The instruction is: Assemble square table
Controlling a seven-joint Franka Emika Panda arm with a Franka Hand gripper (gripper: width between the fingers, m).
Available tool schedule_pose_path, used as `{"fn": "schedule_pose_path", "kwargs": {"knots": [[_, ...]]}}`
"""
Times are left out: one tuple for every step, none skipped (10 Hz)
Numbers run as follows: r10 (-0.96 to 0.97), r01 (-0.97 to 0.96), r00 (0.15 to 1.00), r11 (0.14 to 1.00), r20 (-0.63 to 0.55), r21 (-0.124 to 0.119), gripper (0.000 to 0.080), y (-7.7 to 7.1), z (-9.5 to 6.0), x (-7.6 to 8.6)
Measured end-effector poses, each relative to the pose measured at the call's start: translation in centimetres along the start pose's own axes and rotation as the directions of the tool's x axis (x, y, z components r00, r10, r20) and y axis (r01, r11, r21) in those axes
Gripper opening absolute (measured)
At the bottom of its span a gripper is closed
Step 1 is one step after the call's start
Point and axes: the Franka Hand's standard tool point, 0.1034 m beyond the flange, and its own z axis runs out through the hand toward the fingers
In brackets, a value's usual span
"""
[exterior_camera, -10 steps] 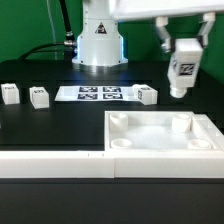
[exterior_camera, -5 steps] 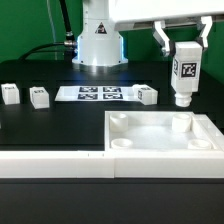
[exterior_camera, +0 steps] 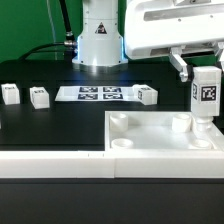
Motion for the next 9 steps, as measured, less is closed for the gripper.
{"fn": "schedule_pose_path", "kwargs": {"knots": [[0.007, -0.007, 1.000, 1.000, 0.021, -0.002, 0.0290, -0.1, 0.2, -0.4], [0.012, -0.012, 0.999, 1.000, 0.050, -0.003, 0.0290, -0.3, 0.3, -0.9], [0.011, -0.011, 0.998, 1.000, 0.066, -0.004, 0.0290, -0.4, 0.5, -1.3], [0.010, -0.010, 0.997, 1.000, 0.072, -0.004, 0.0290, -0.5, 0.5, -1.5], [0.007, -0.007, 0.997, 1.000, 0.077, -0.004, 0.0290, -0.7, 0.7, -1.8], [0.009, -0.008, 0.997, 1.000, 0.079, -0.009, 0.0290, -0.2, 0.9, -1.9], [0.012, -0.011, 0.997, 1.000, 0.075, -0.013, 0.0290, 0.1, 1.1, -1.7], [0.011, -0.010, 0.997, 1.000, 0.074, -0.012, 0.0290, 0.0, 1.2, -1.6], [0.012, -0.011, 0.997, 1.000, 0.073, -0.015, 0.0290, 0.2, 1.3, -1.5]]}}
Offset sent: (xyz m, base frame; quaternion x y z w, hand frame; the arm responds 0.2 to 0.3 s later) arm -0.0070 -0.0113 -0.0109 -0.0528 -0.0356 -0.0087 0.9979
